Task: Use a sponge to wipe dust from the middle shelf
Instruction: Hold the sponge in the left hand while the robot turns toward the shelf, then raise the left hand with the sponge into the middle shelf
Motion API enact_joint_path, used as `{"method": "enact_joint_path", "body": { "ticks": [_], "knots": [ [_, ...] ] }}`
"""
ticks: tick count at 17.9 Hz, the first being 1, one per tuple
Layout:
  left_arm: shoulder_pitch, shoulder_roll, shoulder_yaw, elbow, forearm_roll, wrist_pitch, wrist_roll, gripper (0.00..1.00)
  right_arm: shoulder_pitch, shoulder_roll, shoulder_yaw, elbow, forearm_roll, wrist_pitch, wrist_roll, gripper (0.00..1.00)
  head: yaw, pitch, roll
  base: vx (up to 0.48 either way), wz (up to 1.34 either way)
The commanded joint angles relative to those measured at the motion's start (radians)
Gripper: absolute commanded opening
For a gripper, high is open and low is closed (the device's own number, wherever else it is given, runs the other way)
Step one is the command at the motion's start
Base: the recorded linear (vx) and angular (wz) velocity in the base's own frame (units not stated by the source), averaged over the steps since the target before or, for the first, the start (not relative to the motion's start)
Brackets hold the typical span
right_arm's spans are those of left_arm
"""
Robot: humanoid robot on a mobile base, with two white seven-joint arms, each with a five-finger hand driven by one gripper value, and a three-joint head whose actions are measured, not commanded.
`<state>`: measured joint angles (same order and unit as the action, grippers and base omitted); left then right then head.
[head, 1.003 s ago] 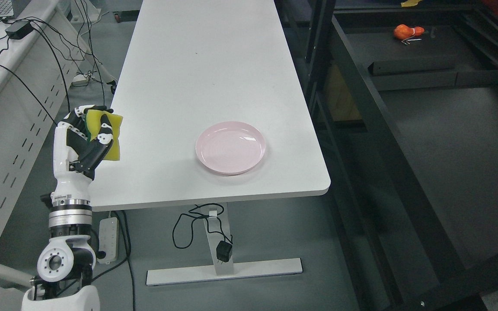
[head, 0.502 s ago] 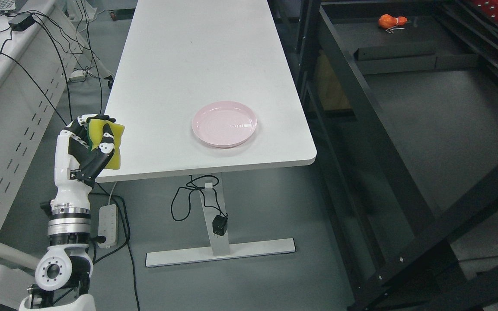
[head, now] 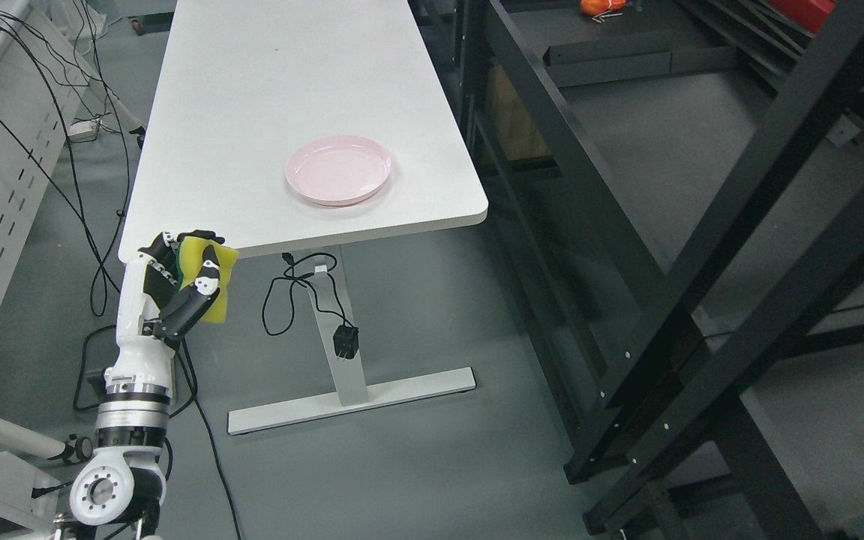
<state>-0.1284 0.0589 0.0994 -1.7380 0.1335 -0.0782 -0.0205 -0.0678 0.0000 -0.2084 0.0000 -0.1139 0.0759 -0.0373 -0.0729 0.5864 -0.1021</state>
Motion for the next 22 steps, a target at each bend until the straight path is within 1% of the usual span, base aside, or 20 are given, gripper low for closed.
{"method": "enact_joint_path", "body": {
  "ticks": [1,3,5,8,10,12,13,15,19,22],
  "knots": [
    [0.003,0.01,-0.038,0.002,0.0,0.0,0.004,0.04,0.0,-0.017,0.0,-0.017,0.0,0.001,0.001,1.0,0.0,0.0,0.0,-0.212,-0.19],
    [-0.002,0.01,-0.058,0.002,-0.002,-0.008,0.004,0.02,-0.001,-0.017,0.0,-0.017,0.0,0.001,0.001,1.0,0.0,0.0,0.0,-0.203,-0.17],
    [-0.007,0.013,-0.096,0.002,-0.005,-0.041,0.004,0.0,0.0,-0.017,0.0,-0.017,0.0,0.001,0.001,1.0,0.0,0.0,0.0,-0.177,-0.12],
    [-0.072,0.022,-0.268,0.003,-0.04,-0.072,0.004,0.0,-0.001,-0.017,0.0,-0.017,0.0,0.001,0.001,1.0,0.0,0.0,0.0,-0.103,-0.13],
    [-0.141,0.022,-0.374,0.015,-0.125,-0.077,0.002,0.0,0.0,-0.017,0.0,-0.017,0.0,0.001,0.001,1.0,0.0,0.0,0.0,-0.04,-0.14],
    [-0.209,0.013,-0.459,0.031,-0.179,-0.077,0.002,0.0,0.0,-0.017,0.0,-0.017,0.0,0.001,0.001,1.0,0.0,0.0,0.0,-0.05,-0.44],
    [-0.226,0.004,-0.489,0.035,-0.183,-0.075,0.002,0.0,0.0,-0.017,0.0,-0.017,0.0,0.001,0.001,1.0,0.0,0.0,0.0,-0.059,-0.56],
    [-0.221,-0.022,-0.512,0.035,-0.184,-0.075,0.002,0.0,0.0,-0.017,0.0,-0.017,0.0,0.001,0.001,1.0,0.0,0.0,0.0,-0.077,-0.84],
    [-0.208,-0.022,-0.532,0.041,-0.184,-0.075,0.001,0.0,0.0,-0.017,0.0,-0.017,0.0,0.001,0.001,1.0,0.0,0.0,0.0,-0.07,-0.99],
    [-0.151,-0.018,-0.621,0.034,-0.184,-0.078,0.001,0.0,0.0,-0.017,0.001,-0.017,0.0,0.001,0.001,1.0,0.0,0.0,0.0,-0.046,-0.87]
  ]
}}
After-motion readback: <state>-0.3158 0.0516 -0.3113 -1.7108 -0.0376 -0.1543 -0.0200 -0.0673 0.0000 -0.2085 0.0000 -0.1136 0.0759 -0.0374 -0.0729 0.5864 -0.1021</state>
